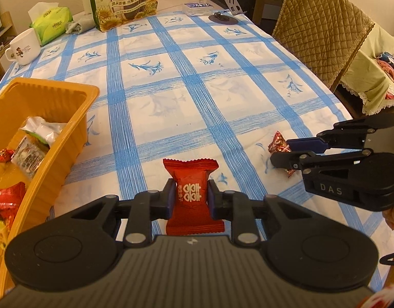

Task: Organize snacks
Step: 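Lift and carry both held red snacks over the orange tray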

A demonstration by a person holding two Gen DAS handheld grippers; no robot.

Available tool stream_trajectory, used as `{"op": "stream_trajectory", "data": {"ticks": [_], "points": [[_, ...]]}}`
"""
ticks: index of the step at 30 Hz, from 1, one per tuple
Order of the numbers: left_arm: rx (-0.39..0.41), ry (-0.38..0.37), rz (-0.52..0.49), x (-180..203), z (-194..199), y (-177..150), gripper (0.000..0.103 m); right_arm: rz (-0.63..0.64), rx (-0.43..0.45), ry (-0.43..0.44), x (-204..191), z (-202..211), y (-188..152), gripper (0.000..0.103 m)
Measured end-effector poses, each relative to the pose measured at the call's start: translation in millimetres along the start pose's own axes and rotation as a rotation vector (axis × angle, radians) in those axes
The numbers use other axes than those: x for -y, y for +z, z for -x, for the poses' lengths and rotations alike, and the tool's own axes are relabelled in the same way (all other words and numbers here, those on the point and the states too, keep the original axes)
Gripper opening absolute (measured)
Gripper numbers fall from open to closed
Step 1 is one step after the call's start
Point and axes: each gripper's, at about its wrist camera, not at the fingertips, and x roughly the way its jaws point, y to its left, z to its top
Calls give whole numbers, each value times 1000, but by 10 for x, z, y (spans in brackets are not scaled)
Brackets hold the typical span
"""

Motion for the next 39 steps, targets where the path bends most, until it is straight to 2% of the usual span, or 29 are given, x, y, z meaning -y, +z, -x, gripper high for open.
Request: {"op": "stream_trajectory", "data": {"ticks": [12,22,33,39], "points": [[57,6,45,-3,522,-226,22,29,72,86,-240,490,75,23],[104,44,111,-162,1118,-569,22,92,93,195,-660,798,84,23],[107,167,236,-764,1732,-1131,22,182,83,314,-1377,825,138,23],[125,231,283,-1167,1980,-1280,22,219,76,355,-1784,721,255,23]]}}
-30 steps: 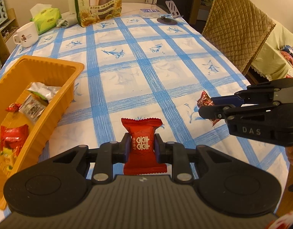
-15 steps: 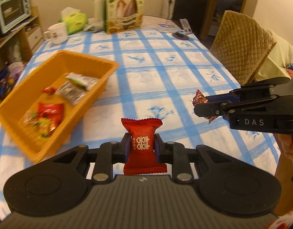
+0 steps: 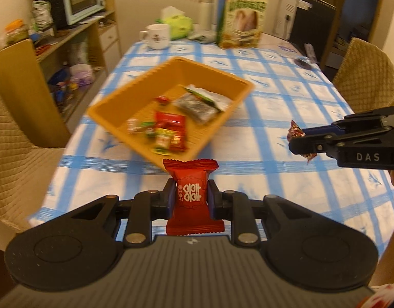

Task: Organize snacks
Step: 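Lift and carry both held red snacks over the orange tray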

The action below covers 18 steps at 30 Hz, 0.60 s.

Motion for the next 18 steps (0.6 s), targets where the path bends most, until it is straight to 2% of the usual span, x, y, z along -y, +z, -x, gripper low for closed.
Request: {"op": "stream_trajectory", "data": {"ticks": [8,18], "points": [[46,34,0,-453,26,201,22,20,3,21,-301,-369,311,23],[87,-7,-54,-744,-258,608,22,7,15,-15,-401,-785,711,23]]}}
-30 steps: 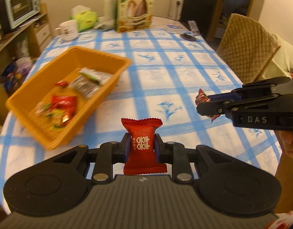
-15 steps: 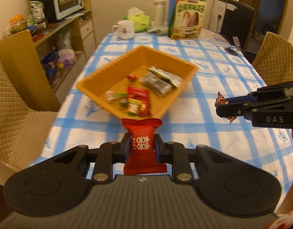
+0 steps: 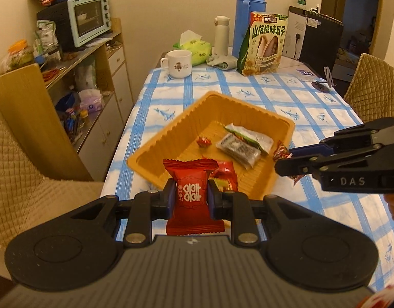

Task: Organize snacks
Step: 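Lift and carry both held red snacks over the orange tray, then lower both red snacks into the tray and open both grippers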

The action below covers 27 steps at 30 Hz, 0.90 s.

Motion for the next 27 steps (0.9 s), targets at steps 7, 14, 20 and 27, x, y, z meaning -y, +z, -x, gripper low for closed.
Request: {"op": "stream_trajectory", "data": {"ticks": [7,14,20,27], "points": [[6,-50,-43,-100,-312,240,22,-32,0,-46,67,-249,178,23],[-7,-88,-74,-141,-658,435,22,-73,-18,-95,205,-447,248,23],[-40,-106,-97,-134,-967,532,22,-107,-26,-131,336,-569,292,23],[-80,-120,-115,-112,-1248,567,22,-129,-34,-153,446,-665,328,23]]}}
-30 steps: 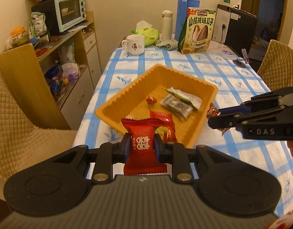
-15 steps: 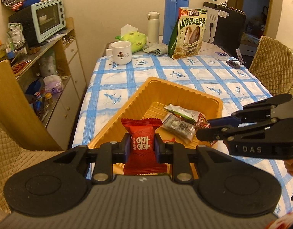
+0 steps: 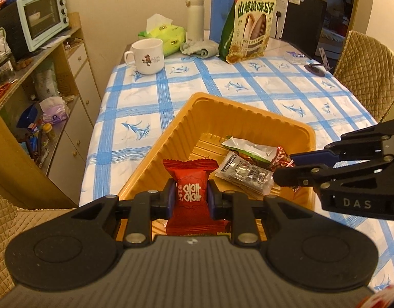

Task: Organize snacks
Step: 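Lower both red snacks into the tray and open both grippers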

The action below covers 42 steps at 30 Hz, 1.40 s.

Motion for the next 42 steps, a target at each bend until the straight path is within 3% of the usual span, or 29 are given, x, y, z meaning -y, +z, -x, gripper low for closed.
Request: {"op": "stream_trajectory", "data": {"ticks": [12,25,42], "points": [[-23,-12,-6,-23,-239,66,22,-26,-18,-13,88,-105,25,23],[-30,-25,41,-100,-118,-33,24,-34,-20,2,73,-142,35,23],[-20,-3,93,-241,53,-69,43,-23,-5,31,-55,-302,145,23]]}}
